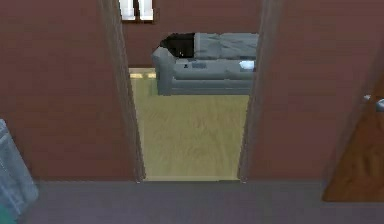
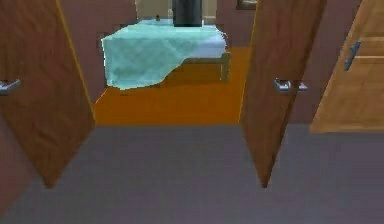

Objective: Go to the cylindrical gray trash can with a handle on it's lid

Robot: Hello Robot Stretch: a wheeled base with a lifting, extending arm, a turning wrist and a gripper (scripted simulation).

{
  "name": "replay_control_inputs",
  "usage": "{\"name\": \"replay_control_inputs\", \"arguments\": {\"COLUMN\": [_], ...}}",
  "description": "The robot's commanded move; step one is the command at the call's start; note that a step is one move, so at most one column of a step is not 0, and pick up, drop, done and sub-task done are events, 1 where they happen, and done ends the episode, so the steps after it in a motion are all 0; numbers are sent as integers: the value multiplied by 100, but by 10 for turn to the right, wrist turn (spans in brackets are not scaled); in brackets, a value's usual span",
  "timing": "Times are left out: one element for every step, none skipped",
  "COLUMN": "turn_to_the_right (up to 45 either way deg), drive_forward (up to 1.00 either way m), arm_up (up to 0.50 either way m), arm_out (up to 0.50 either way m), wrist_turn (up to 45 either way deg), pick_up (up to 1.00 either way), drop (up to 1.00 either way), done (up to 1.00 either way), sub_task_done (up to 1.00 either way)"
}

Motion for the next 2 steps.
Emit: {"name": "replay_control_inputs", "arguments": {"turn_to_the_right": [0,-390], "drive_forward": [40,0], "arm_up": [0,0], "arm_out": [0,0], "wrist_turn": [0,0], "pick_up": [0,0], "drop": [0,0], "done": [0,0], "sub_task_done": [0,0]}}
